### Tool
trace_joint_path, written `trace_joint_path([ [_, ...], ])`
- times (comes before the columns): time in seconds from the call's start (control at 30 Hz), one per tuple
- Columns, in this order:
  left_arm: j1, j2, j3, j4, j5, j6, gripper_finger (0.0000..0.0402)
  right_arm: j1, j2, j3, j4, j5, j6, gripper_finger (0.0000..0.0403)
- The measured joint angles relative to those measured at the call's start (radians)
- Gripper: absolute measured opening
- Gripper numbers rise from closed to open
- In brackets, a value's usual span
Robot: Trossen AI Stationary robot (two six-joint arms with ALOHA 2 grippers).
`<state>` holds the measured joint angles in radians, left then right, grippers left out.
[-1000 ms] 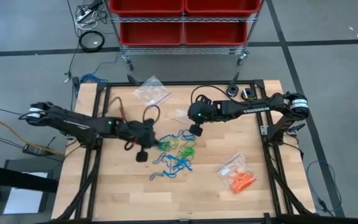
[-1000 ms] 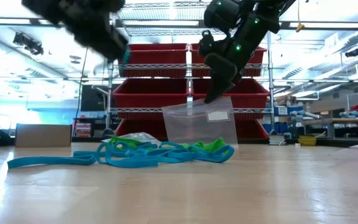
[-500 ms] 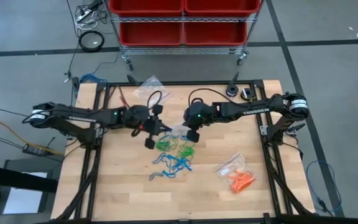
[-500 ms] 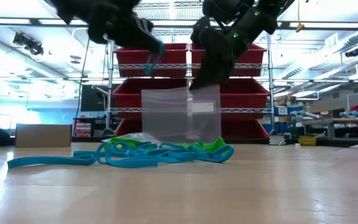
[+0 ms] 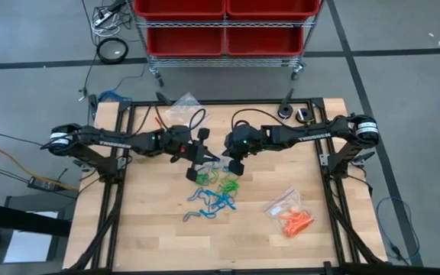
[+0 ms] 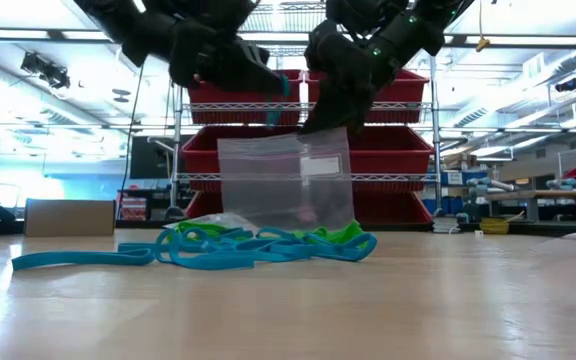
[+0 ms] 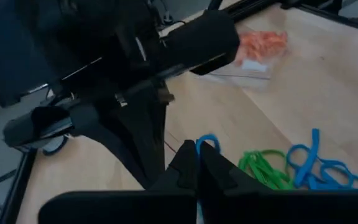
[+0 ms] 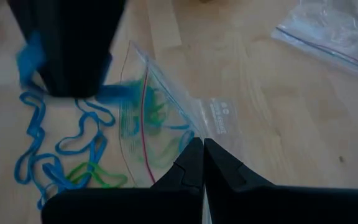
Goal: Sort rubber bands
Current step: Put the blue rubber band into the transparent zip bag
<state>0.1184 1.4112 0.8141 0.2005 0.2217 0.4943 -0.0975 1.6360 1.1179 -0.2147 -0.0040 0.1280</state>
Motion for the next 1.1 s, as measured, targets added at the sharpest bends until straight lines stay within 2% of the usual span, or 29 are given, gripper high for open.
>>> trace_joint_path([
  [0.27, 0.000, 0.072, 0.000, 0.017, -0.016, 0.000, 0.0004, 0.000, 0.000, 0.000, 0.028, -0.020, 0.004, 0.0000],
  [0.43, 0.000, 0.097, -0.001, 0.017, -0.103, -0.005, 0.0025, 0.000, 0.000, 0.000, 0.031, -0.026, 0.011, 0.0000],
  [0.67, 0.000, 0.093, -0.001, 0.016, -0.190, -0.012, 0.0096, -0.003, 0.000, 0.000, 0.030, 0.041, 0.036, 0.0000],
  [0.87, 0.000, 0.093, -0.001, 0.008, -0.241, -0.061, 0.0167, -0.003, 0.000, 0.000, 0.025, 0.046, 0.037, 0.0000],
  [1.1, -0.002, 0.048, 0.000, -0.072, -0.306, -0.101, 0.0209, -0.016, -0.003, 0.000, -0.012, 0.053, 0.039, 0.0000],
])
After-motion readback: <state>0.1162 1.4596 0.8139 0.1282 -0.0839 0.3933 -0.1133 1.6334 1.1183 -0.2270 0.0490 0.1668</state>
